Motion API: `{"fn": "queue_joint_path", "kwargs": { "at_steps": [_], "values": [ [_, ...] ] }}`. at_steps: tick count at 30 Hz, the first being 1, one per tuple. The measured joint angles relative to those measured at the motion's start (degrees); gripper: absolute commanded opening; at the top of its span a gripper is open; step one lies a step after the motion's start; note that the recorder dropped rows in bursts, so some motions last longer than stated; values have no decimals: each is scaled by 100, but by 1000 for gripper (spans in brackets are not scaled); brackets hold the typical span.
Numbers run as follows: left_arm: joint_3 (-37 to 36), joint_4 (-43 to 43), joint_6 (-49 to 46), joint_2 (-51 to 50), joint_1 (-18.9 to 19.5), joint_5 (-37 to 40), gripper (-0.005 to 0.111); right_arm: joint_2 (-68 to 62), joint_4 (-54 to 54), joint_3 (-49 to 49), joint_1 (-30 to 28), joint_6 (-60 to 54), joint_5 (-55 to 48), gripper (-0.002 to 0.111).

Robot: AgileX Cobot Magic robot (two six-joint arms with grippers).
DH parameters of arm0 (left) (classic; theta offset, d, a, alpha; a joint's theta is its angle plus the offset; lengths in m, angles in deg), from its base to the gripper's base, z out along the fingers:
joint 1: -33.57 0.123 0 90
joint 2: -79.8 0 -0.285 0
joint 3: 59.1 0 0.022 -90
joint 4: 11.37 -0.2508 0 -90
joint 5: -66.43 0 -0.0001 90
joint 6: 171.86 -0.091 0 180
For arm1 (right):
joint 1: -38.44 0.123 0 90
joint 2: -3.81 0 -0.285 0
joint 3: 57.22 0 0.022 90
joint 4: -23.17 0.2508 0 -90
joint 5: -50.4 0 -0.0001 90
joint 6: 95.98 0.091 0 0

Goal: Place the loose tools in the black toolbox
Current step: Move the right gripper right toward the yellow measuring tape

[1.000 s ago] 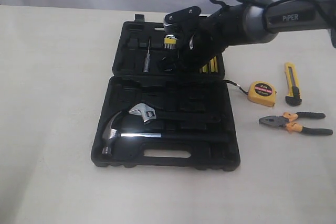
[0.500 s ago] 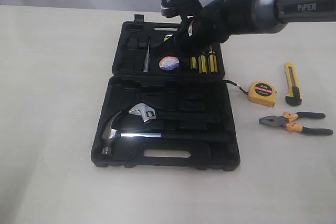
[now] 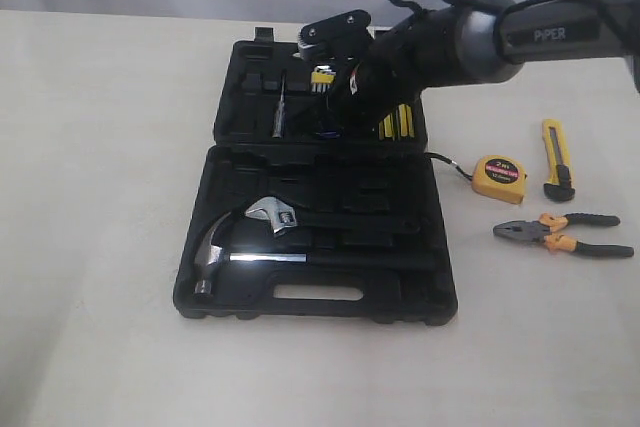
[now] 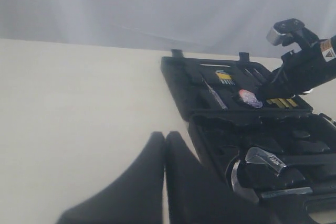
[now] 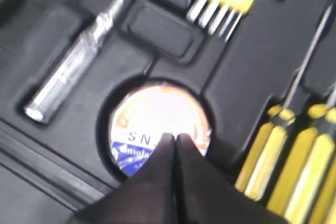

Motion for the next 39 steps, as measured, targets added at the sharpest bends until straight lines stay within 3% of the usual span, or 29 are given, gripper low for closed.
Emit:
{"fn": "queue_joint_path", "kwargs": {
  "at_steps": [9, 20, 26, 30, 34, 39],
  "values": [
    [0, 0, 0, 0, 0, 0, 0, 483, 16, 0, 0, 0, 140, 0],
    [0, 0, 0, 0, 0, 0, 0, -321, 293, 0, 0, 0, 733, 0],
    [0, 0, 0, 0, 0, 0, 0, 259, 316, 0, 10, -24, 724, 0],
    [0, 0, 0, 0, 0, 0, 0, 1115, 59, 0, -251, -164, -335, 0],
    [0, 0, 0, 0, 0, 0, 0, 1648, -269, 0, -957, -278, -2048, 0],
    [0, 0, 0, 0, 0, 0, 0, 1728, -58, -47, -1644, -478, -3174, 6]
  ]
}}
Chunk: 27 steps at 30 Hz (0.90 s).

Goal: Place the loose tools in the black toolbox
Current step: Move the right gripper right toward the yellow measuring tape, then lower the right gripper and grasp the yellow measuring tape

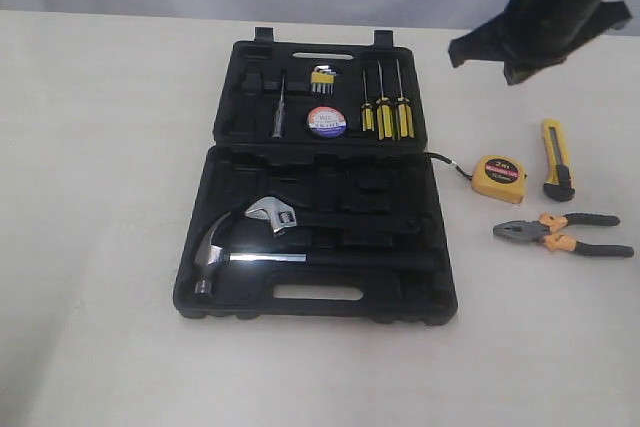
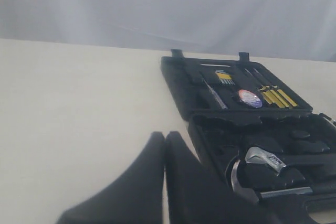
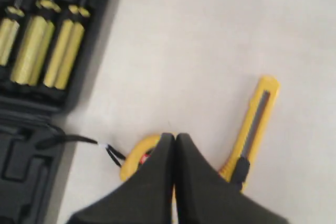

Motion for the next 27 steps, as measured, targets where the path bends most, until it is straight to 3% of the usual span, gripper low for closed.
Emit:
{"fn": "queue_joint_path", "kwargs": {
  "at_steps": [8, 27],
  "values": [
    [0, 0, 0, 0, 0, 0, 0, 0, 869, -823, -479, -607, 94, 68],
    [0, 0, 0, 0, 0, 0, 0, -995, 1018, -1141, -479, 153, 1251, 71]
  ]
}}
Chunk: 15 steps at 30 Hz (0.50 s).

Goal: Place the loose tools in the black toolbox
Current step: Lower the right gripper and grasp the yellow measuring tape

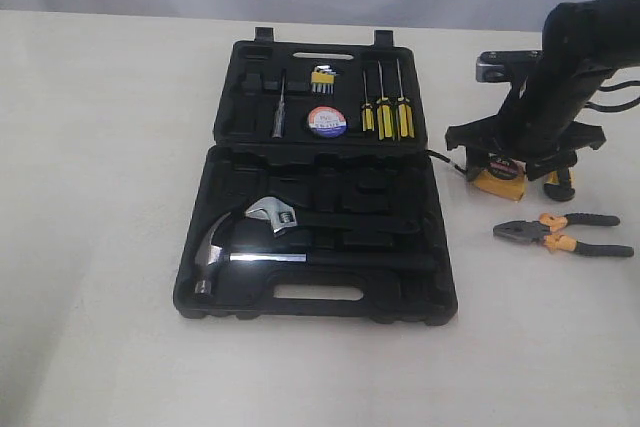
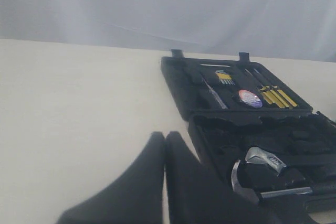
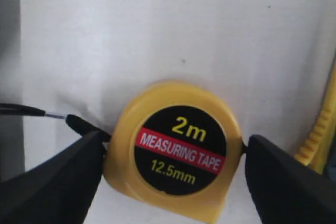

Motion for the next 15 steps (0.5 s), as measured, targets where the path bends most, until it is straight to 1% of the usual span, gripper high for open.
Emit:
{"fn": "queue_joint_path", "kwargs": {
  "at_steps": [7, 11, 13, 15],
  "values": [
    [0, 0, 0, 0, 0, 0, 0, -49, 11, 11, 0, 39, 286, 71],
    [0, 0, 0, 0, 0, 0, 0, -72, 11, 83, 0, 39, 284, 71],
    [0, 0, 0, 0, 0, 0, 0, -94, 34, 167, 0, 63, 185, 72],
    [0, 0, 0, 0, 0, 0, 0, -120, 64, 261, 0, 63, 62, 75]
  ]
}}
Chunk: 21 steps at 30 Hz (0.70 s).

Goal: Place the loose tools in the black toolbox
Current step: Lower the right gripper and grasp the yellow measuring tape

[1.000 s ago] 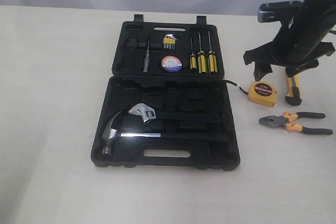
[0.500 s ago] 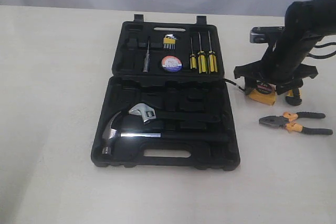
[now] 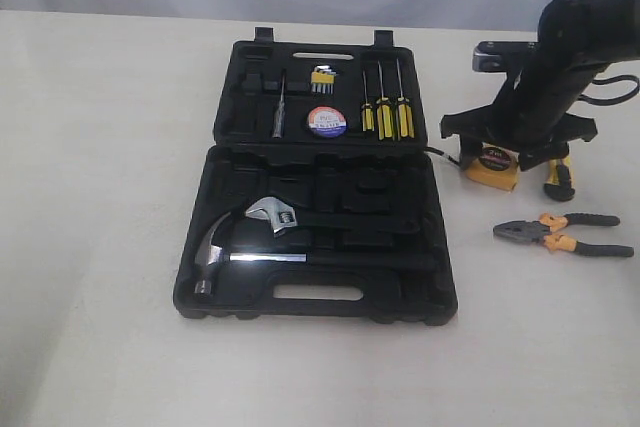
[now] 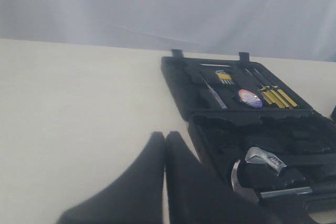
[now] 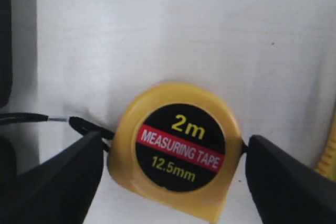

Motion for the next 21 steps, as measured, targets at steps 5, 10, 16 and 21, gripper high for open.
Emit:
{"fn": "queue_joint_path", "kwargs": {
  "at_steps": [5, 10, 16, 21],
  "values": [
    [0, 0, 0, 0, 0, 0, 0, -16, 49, 131, 0, 10, -120, 80],
    [0, 0, 0, 0, 0, 0, 0, -258, 49, 140, 0, 10, -113, 76],
    [0, 0, 0, 0, 0, 0, 0, -279, 49, 153, 0, -85, -66, 15],
    [0, 0, 0, 0, 0, 0, 0, -279, 49, 162, 0, -148, -66, 0]
  ]
}}
